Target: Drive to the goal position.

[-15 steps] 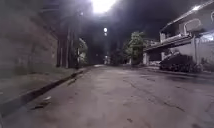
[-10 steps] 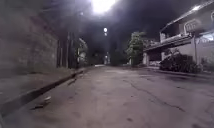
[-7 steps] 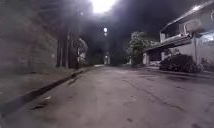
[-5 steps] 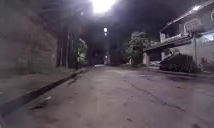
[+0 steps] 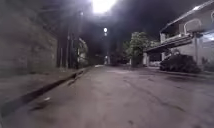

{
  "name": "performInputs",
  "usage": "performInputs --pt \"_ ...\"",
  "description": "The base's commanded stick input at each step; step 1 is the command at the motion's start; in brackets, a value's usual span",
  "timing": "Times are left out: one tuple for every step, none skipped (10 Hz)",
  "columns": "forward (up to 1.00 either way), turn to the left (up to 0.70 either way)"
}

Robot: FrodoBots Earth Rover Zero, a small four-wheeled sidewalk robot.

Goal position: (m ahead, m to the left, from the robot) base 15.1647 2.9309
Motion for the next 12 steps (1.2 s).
performInputs --pt "0.3 0.0" --pt "0.22 0.0" --pt "0.3 0.0" --pt "0.3 0.0" --pt "0.3 0.0" --pt "0.3 0.0" --pt "0.3 0.0" --pt "0.3 0.0" --pt "0.3 0.0" --pt "0.3 0.0" --pt "0.3 0.0" --pt "0.3 0.0"
